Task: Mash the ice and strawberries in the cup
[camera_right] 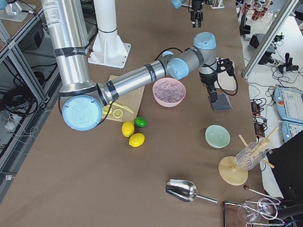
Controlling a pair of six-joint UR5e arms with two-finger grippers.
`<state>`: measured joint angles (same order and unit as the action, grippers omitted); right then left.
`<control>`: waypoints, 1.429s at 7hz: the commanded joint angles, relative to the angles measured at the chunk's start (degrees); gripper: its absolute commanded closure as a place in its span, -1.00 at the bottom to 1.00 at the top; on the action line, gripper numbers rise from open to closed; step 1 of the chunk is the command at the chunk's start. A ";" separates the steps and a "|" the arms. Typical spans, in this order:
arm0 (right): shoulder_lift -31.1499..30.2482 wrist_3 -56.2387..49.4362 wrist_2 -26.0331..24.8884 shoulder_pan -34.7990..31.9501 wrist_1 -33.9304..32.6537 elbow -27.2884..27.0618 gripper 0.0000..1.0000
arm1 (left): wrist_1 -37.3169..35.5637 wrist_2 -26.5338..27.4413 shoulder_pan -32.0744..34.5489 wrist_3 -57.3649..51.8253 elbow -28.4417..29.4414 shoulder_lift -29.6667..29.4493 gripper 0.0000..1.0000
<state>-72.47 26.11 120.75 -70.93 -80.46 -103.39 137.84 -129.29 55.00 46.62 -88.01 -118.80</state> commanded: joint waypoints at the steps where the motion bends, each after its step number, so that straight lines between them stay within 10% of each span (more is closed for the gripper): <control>1: 0.48 -6.45 6.56 -4.80 -3.97 2.47 -1.00 | -0.65 -12.75 13.84 -0.48 5.44 2.07 -0.94; 4: -0.21 -21.86 10.35 -11.32 -9.10 7.13 -1.00 | -11.04 -18.10 25.21 -24.49 10.05 5.94 -0.95; 10: -5.12 -22.15 11.52 -11.87 -7.60 4.17 -1.00 | -15.50 -7.39 28.50 -44.41 18.12 16.13 -0.95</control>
<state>-76.18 4.24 132.29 -82.84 -88.13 -97.63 122.36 -137.90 83.35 5.07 -71.64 -104.53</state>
